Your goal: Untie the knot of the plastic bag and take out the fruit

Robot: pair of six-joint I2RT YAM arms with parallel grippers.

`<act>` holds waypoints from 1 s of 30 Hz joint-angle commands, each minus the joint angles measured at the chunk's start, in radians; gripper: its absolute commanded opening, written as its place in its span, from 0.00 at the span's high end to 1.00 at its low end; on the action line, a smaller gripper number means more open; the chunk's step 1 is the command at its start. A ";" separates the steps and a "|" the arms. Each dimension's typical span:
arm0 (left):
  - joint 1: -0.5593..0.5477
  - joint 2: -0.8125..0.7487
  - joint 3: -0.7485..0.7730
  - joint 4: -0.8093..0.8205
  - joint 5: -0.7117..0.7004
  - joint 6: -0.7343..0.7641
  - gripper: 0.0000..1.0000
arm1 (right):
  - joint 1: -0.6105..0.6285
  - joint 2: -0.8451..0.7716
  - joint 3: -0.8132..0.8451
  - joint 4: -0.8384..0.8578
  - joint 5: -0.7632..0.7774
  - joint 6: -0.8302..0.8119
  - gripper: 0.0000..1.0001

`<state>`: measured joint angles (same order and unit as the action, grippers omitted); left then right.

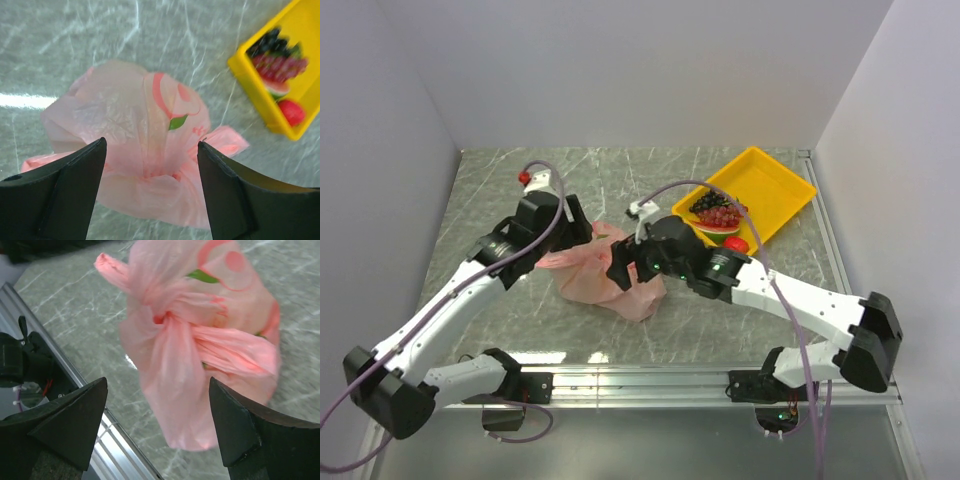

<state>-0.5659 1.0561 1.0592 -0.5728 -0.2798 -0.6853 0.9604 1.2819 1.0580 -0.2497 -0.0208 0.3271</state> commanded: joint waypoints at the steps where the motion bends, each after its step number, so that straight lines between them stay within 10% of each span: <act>1: 0.012 0.077 0.018 0.001 0.120 0.066 0.21 | 0.037 0.072 0.063 0.061 0.048 -0.019 0.12; 6: 0.015 0.166 0.054 -0.006 0.185 0.090 0.24 | 0.047 0.140 0.021 0.119 0.116 0.012 0.23; 18: 0.014 0.255 -0.005 0.037 0.248 0.076 0.28 | 0.084 0.168 -0.190 0.354 0.104 0.046 1.00; 26: 0.014 0.320 -0.021 0.034 0.315 0.082 0.34 | 0.092 0.152 -0.217 0.402 0.124 0.029 1.00; 30: 0.014 0.311 -0.036 0.048 0.321 0.078 0.56 | 0.097 0.152 -0.222 0.408 0.128 0.023 1.00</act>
<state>-0.5533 1.3785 1.0336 -0.5571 0.0044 -0.6228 1.0462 1.4624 0.8436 0.0971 0.0757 0.3641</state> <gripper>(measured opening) 0.503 0.007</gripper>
